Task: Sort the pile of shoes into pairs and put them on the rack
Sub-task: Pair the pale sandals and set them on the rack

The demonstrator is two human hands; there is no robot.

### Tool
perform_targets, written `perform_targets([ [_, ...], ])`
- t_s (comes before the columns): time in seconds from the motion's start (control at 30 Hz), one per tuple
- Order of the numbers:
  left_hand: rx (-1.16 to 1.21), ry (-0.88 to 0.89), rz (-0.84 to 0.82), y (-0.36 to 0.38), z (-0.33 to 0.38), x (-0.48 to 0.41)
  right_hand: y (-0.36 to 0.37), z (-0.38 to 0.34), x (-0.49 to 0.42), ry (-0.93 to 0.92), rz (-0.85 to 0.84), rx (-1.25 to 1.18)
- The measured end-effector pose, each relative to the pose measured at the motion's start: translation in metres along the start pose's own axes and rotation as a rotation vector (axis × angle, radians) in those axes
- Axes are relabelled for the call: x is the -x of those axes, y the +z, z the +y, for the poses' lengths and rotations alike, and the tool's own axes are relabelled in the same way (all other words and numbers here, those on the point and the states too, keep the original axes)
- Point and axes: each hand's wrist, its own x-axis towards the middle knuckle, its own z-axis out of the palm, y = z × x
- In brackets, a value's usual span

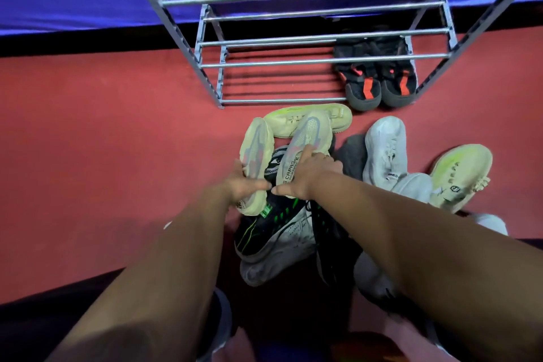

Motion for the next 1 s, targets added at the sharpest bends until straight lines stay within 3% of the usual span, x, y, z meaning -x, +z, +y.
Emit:
perform_targets([
  [0.13, -0.112, 0.026, 0.174, 0.008, -0.02, -0.016, 0.008, -0.011, 0.0, 0.052, 0.05, 0.025],
  [0.27, 0.014, 0.065, 0.229, 0.018, -0.023, -0.014, 0.009, -0.018, -0.002, 0.077, 0.035, -0.039],
  [0.53, 0.314, 0.034, 0.202, 0.002, -0.018, -0.009, -0.015, -0.018, 0.013, 0.073, 0.188, -0.408],
  [0.73, 0.468, 0.013, 0.188, -0.01, -0.015, 0.003, -0.039, -0.003, 0.006, 0.134, 0.081, -0.795],
  [0.8, 0.544, 0.004, 0.167, -0.01, -0.014, 0.006, -0.043, 0.007, 0.009, 0.14, 0.069, -0.779],
  [1.0, 0.638, 0.033, 0.176, -0.001, -0.014, 0.015, -0.036, 0.025, 0.022, 0.08, 0.116, -0.391],
])
